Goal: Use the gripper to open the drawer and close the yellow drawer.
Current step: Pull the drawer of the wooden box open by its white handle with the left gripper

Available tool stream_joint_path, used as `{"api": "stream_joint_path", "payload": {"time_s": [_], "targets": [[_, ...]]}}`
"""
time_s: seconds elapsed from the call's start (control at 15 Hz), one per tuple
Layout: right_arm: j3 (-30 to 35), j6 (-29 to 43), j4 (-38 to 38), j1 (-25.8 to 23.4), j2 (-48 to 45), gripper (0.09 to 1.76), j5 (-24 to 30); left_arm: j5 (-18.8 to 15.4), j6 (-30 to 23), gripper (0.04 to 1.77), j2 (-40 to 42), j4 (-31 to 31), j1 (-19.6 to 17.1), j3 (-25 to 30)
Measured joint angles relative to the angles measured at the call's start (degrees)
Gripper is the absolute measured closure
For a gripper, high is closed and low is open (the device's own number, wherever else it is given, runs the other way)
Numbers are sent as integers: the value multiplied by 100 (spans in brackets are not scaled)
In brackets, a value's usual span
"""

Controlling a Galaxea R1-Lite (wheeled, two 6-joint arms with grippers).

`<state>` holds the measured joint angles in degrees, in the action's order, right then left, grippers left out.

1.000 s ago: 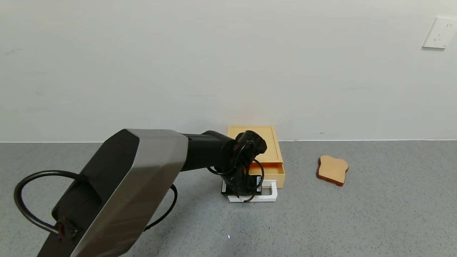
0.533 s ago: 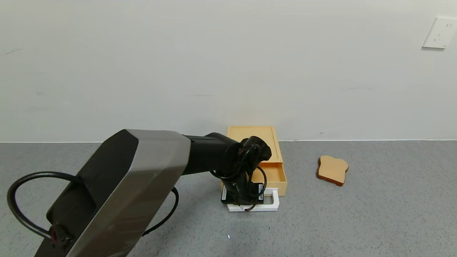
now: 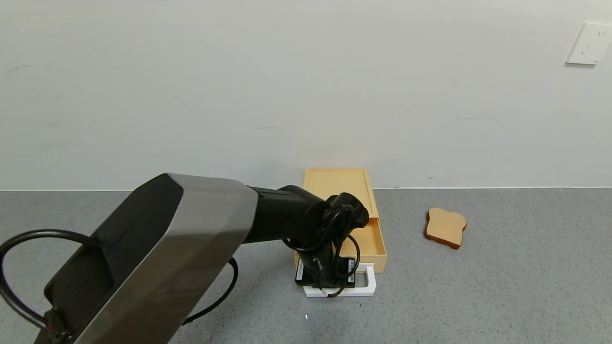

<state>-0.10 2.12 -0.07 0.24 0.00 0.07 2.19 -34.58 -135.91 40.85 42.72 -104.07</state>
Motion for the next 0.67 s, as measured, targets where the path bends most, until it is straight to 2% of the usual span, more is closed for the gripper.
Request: {"api": "stream_joint_path", "payload": {"time_s": [0.67], "targets": [[0, 0, 0, 0, 0, 15, 0, -46, -321, 170, 265, 41, 127, 429]]}}
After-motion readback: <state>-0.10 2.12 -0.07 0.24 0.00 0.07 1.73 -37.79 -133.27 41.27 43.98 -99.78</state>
